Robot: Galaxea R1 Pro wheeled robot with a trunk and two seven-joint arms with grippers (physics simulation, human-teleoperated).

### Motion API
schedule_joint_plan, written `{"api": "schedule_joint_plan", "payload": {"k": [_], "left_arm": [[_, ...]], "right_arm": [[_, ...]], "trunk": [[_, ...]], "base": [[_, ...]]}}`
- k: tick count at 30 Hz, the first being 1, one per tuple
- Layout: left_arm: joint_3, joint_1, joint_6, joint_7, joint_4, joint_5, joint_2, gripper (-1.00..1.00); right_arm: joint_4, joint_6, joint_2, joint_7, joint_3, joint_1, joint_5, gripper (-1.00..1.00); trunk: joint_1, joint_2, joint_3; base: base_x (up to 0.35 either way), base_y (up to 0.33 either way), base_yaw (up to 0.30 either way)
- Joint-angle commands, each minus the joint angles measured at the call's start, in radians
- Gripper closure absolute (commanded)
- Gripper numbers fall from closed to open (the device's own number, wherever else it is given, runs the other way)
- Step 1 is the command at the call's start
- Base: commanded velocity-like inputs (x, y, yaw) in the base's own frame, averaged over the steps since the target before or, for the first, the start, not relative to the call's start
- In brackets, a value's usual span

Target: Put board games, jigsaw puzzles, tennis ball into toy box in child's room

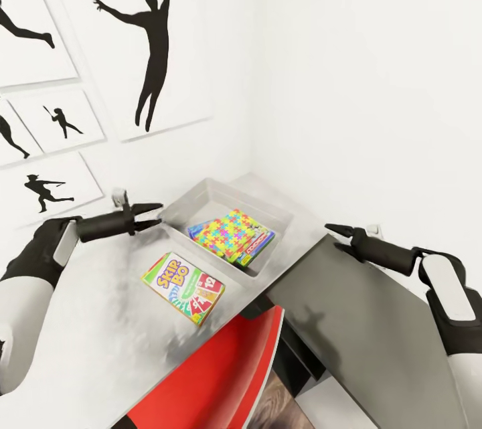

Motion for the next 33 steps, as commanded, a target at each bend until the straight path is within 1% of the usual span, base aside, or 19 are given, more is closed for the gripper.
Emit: {"api": "schedule_joint_plan", "payload": {"k": [1,2,4,8,12,16,23,33], "left_arm": [[0.0,0.012,0.004,-0.08,0.0,-0.005,0.028,-1.0],[-0.002,0.018,0.002,-0.121,0.0,-0.008,0.041,-1.0],[-0.004,0.028,-0.001,-0.165,0.0,-0.011,0.055,-1.0],[-0.005,0.045,-0.004,-0.192,0.0,-0.013,0.064,-1.0],[-0.007,0.048,-0.006,-0.194,0.0,-0.013,0.064,-1.0],[-0.008,0.049,-0.007,-0.194,0.0,-0.013,0.064,-1.0],[-0.008,0.059,-0.008,-0.193,0.0,-0.013,0.063,-1.0],[-0.008,0.063,-0.011,-0.193,0.0,-0.013,0.063,-1.0]], "right_arm": [[-0.026,0.004,-0.001,0.023,-0.002,0.02,0.012,-1.0],[-0.043,0.004,-0.002,0.027,-0.002,0.029,0.012,-1.0],[-0.062,0.004,-0.002,0.032,-0.001,0.04,0.013,-1.0],[-0.072,0.004,0.0,0.035,-0.001,0.047,0.014,-1.0],[-0.073,0.004,0.0,0.035,-0.001,0.047,0.015,-1.0],[-0.072,0.004,0.001,0.035,0.0,0.048,0.018,-1.0],[-0.073,0.004,0.008,0.035,0.001,0.048,0.019,-1.0],[-0.071,0.004,0.012,0.032,0.006,0.051,0.019,-1.0]], "trunk": [[0.001,-0.002,-0.001],[0.001,-0.002,0.001],[0.001,-0.002,0.004],[0.001,-0.002,0.01],[0.001,-0.002,0.016],[0.001,-0.002,0.023],[0.001,-0.002,0.034],[0.001,-0.002,0.05]], "base": [[-0.04,0.006,0.0],[-0.105,0.043,0.0],[-0.183,0.097,0.0],[-0.145,0.085,0.0],[-0.037,0.019,0.0],[-0.156,0.109,0.0],[-0.247,0.156,0.002],[-0.266,0.019,0.066]]}}
